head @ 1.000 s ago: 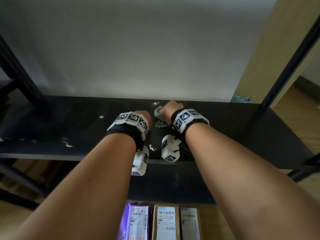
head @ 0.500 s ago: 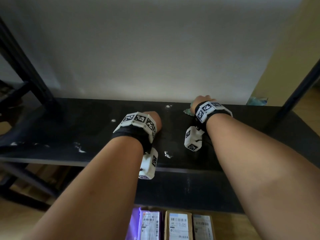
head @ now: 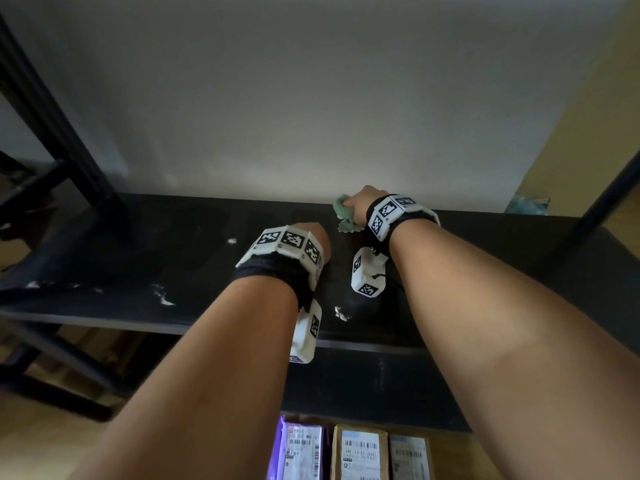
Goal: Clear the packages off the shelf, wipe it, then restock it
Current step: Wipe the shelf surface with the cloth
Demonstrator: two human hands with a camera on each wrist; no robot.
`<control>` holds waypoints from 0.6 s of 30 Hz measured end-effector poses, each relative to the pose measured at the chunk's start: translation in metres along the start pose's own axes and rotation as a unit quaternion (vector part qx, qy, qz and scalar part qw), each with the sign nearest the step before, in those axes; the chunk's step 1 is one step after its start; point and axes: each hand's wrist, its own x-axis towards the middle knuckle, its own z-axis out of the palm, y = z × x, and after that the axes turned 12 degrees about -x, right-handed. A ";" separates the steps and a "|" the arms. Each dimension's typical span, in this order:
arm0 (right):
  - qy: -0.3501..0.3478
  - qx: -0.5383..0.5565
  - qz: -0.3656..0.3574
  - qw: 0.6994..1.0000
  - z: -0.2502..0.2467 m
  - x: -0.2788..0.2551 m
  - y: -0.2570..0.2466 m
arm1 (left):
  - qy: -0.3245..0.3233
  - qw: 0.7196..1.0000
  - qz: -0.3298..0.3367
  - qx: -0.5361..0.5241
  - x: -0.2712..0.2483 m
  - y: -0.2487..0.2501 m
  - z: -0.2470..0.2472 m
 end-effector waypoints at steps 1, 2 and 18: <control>-0.003 0.031 0.006 1.000 0.000 -0.002 0.000 | -0.004 1.000 -0.001 0.003 -0.003 0.002 -0.001; -0.010 0.047 0.005 0.999 0.001 -0.003 0.001 | -0.012 1.000 -0.004 0.007 -0.005 0.003 -0.001; -0.021 0.058 -0.121 0.991 0.017 -0.082 0.009 | -0.011 0.999 -0.014 0.035 -0.056 0.002 -0.008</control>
